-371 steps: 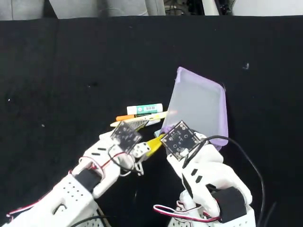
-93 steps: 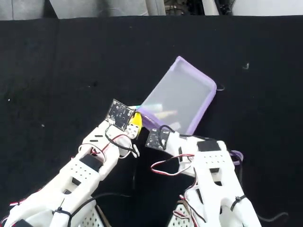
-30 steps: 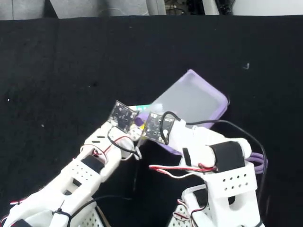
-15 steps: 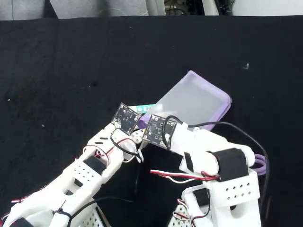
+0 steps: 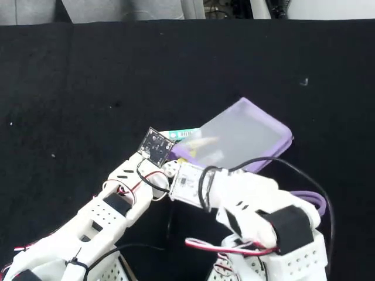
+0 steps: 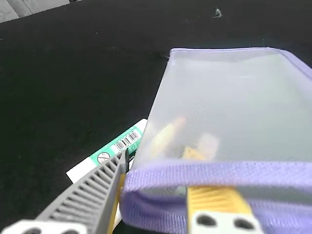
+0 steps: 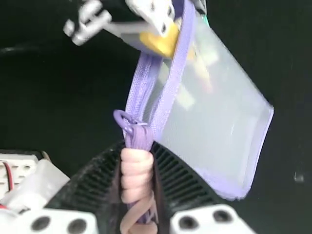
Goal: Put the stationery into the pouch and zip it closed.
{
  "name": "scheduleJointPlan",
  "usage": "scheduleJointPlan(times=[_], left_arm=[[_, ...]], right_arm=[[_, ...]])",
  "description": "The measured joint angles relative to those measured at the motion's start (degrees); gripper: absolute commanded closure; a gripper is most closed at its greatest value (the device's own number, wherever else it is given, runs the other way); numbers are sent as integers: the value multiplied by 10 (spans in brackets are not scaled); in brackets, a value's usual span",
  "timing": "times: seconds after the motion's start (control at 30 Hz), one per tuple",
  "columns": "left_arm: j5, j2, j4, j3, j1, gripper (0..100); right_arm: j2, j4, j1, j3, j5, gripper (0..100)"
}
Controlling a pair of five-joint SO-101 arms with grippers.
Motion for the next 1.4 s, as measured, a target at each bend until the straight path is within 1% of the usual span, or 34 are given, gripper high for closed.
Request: scheduleJointPlan(times=[0.23,0.37,0.57,0.6,0.73,0.77,1.1,1.23,1.3,1.4], left_arm=[[0,0,0,0,0,807],[0,0,0,0,0,811],[0,0,0,0,0,815],[0,0,0,0,0,830],[0,0,0,0,0,959],[0,0,0,0,0,974],[0,0,0,0,3,971],[0,0,0,0,-19,971],[0,0,1,0,-26,972],[-3,-1,33,-11,-36,972]], right_arm=[[-11,2,-51,0,-27,988],[-20,2,-55,0,-27,988],[-98,2,-55,0,-27,988],[-105,2,-55,0,-27,988],[-118,2,-55,0,-27,988],[-118,2,-55,0,-27,988],[-118,2,-55,0,-27,983],[-118,2,-55,0,-28,981],[-118,2,-48,0,-37,944],[-118,2,-36,0,-55,847]])
